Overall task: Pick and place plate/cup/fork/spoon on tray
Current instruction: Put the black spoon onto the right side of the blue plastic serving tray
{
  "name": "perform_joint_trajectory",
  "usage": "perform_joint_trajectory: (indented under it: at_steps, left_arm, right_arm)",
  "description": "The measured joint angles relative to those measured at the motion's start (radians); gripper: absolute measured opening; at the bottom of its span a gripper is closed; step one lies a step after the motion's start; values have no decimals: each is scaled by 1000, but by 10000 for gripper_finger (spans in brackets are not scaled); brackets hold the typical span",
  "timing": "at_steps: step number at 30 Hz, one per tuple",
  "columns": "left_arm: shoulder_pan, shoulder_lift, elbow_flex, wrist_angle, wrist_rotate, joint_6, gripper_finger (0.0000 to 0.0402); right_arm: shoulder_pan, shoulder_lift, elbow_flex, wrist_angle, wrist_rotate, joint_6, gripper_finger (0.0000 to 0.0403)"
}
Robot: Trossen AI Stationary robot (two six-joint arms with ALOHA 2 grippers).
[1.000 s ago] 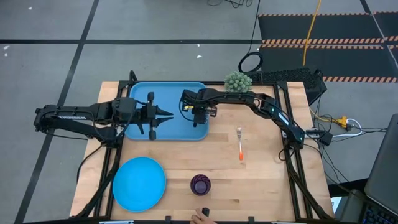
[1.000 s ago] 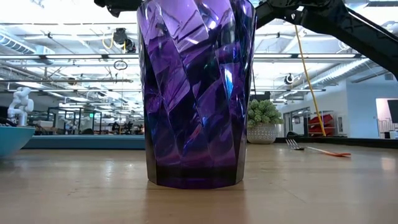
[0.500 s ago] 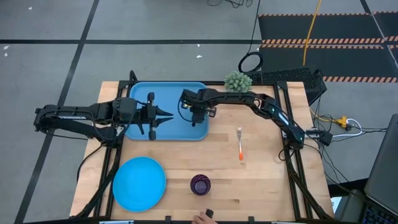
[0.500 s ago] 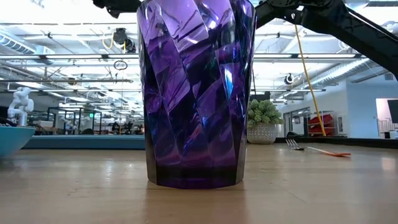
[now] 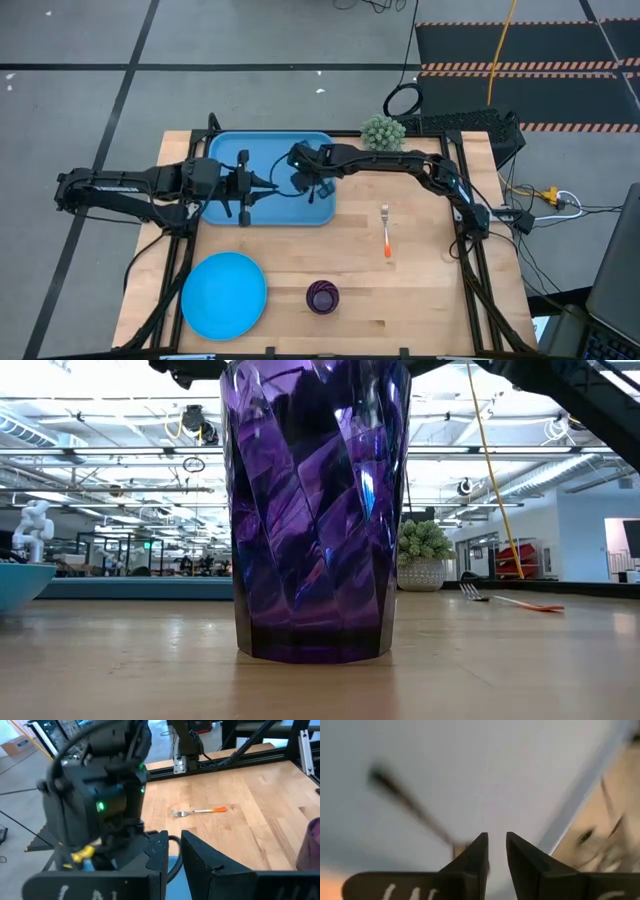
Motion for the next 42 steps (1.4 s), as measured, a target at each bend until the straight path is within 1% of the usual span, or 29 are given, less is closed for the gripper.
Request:
perform_joint_trajectory:
  at_steps: [2, 4, 5, 6, 8, 11, 15, 17, 20, 25, 32, 42]
  left_arm:
    - [-4, 0, 0, 3, -1, -1, 56]
    - [-6, 0, 0, 1, 1, 2, 56]
    - [-8, -1, 0, 2, 4, 2, 56]
    - [-8, -1, 0, 2, 7, 2, 56]
    - [-9, -1, 0, 3, 9, 2, 56]
    - [-9, -1, 0, 3, 9, 2, 56]
    - [-15, -1, 0, -9, 10, 4, 56]
    - [-25, -1, 0, -29, 16, 5, 56]
    - [-42, -1, 0, -45, 22, 10, 56]
    - [-59, -12, 0, -43, 22, 26, 56]
    - [-60, -50, 0, 24, 22, 43, 56]
    - [-59, -76, 0, 39, 38, 86, 56]
  right_arm:
    - [-1, -3, 0, 14, -36, 298, 59]
    - [-10, -1, 0, 35, -41, 603, 59]
    - [-15, 0, 0, 31, -41, 727, 60]
    - [-20, 1, -1, 15, -43, 824, 61]
    - [-29, 1, -1, 22, -84, 970, 65]
    - [-36, 1, -1, 44, -119, 1106, 72]
    - [-35, 1, -44, 144, -119, 1240, 83]
    - [-36, 1, -73, 161, -118, 1307, 88]
    - [-36, 1, -142, 208, -117, 1365, 95]
    - [-41, 3, -217, 209, -117, 1441, 100]
    - [-44, 2, -238, 218, -113, 1460, 100]
    - [-56, 2, -238, 222, -111, 1467, 100]
